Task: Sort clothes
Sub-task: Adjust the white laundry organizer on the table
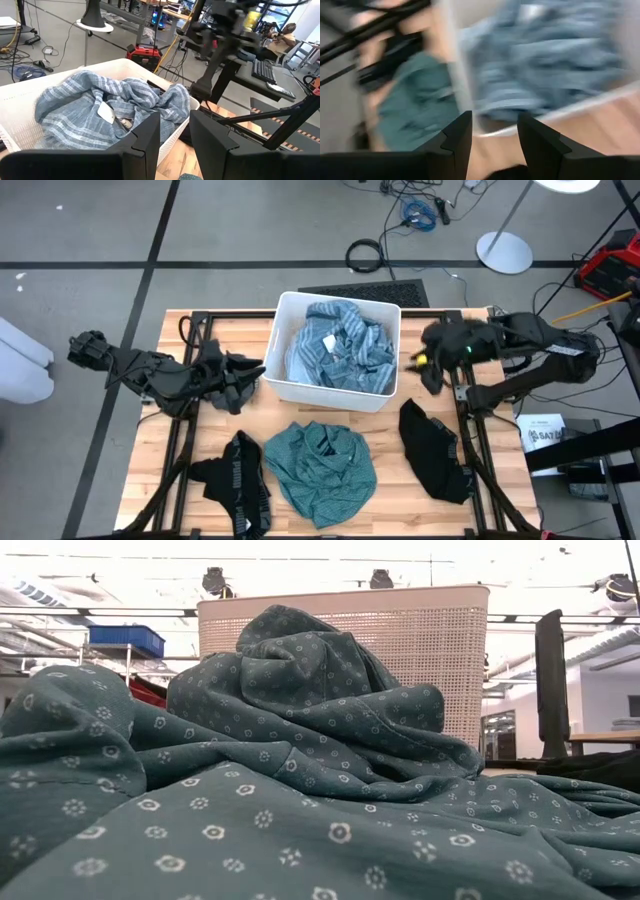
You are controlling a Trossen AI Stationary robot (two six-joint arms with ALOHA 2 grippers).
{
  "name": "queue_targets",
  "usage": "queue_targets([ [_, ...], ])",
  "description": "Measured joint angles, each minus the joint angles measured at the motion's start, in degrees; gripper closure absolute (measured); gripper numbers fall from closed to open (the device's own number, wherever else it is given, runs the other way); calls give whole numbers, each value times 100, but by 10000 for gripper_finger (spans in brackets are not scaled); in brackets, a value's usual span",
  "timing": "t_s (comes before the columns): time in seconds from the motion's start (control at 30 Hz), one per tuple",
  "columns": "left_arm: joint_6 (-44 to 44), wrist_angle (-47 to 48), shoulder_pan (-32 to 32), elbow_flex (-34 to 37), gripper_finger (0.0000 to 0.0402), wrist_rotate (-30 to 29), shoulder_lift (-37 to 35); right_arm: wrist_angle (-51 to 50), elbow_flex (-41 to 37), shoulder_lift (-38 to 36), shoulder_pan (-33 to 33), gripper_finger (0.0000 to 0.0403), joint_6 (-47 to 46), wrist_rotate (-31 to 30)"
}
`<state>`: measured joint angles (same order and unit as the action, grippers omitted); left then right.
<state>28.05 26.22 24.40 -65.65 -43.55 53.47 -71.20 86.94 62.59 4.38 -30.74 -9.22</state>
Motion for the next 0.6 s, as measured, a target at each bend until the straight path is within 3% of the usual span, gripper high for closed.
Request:
queue_targets([
  [0.13,0,0,-1,0,288,0,0,748,-284,34,784,259,-207,854],
  [0.3,2,-2,-2,0,288,0,0,1521,-1393,199,1160,267,-491,664],
  [0.43,2,-22,0,0,288,0,0,2941,-2444,208,1262,326,-751,944],
  [0.53,3,-22,-2,0,288,0,0,3471,-2872,208,1348,388,-833,534],
  [0.6,9,-22,-2,0,288,-1,0,3516,-2950,206,1409,394,-935,-127],
])
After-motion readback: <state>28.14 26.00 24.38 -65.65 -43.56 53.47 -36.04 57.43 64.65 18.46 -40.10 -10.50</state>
